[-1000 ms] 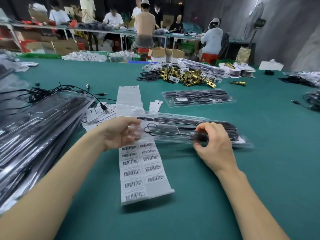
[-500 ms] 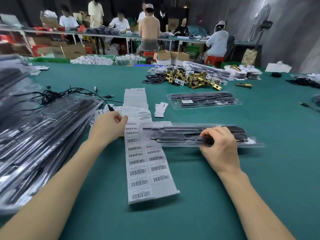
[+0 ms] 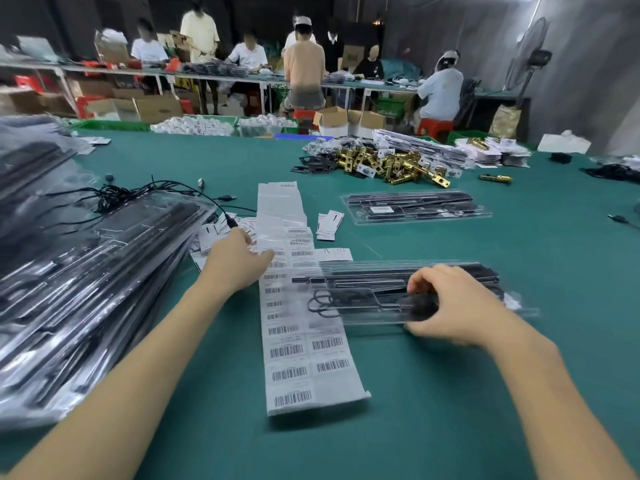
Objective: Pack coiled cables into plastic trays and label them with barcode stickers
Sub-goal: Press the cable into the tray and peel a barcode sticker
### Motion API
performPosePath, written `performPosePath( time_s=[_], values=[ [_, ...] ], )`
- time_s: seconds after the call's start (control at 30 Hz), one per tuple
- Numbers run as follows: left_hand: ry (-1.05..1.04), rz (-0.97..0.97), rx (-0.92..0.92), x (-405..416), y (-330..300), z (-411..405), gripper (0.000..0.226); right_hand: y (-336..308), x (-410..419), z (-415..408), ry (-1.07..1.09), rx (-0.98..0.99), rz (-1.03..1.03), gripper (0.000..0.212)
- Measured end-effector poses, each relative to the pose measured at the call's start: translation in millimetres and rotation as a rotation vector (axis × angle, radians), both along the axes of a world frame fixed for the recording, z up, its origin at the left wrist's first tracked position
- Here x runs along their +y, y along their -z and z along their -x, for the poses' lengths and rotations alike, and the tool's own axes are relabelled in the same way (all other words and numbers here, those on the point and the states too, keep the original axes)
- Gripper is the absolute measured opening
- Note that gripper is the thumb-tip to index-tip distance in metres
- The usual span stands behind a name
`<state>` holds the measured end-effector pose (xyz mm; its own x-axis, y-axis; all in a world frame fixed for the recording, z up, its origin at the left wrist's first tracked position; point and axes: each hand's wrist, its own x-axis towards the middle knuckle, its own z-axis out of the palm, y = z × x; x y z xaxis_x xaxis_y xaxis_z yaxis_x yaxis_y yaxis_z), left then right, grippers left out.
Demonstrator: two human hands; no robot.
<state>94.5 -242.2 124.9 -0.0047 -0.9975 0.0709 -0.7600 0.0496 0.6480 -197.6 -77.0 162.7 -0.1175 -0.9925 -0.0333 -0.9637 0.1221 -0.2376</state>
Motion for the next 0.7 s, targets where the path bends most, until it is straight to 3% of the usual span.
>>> performPosePath(
  time_s=[0.1, 0.2, 0.33, 0.43, 0.53, 0.7],
  values=[
    [0.000, -0.143, 0.402, -3, -6, 3, 0.031, -14, 1, -2, -0.022, -0.062, -0.145, 0.050],
    [0.093, -0.172, 0.631, -4, -3, 8, 0.008, -18, -16, -20, -0.029, -0.122, 0.034, 0.034],
    [0.208, -0.100, 0.669, -1, 1, 9, 0.015, -13, -53, -64, -0.079, -0.301, 0.240, 0.005],
    [0.254, -0.062, 0.674, 1, 3, 12, 0.011, -3, -81, -89, -0.089, -0.384, 0.280, 0.009],
    [0.327, -0.019, 0.738, 6, 2, 16, 0.024, 6, -101, -103, -0.020, -0.498, 0.381, 0.010],
    [0.360, 0.082, 0.793, 10, 0, 18, 0.016, 23, -112, -111, 0.044, -0.697, 0.574, 0.006]
  ],
)
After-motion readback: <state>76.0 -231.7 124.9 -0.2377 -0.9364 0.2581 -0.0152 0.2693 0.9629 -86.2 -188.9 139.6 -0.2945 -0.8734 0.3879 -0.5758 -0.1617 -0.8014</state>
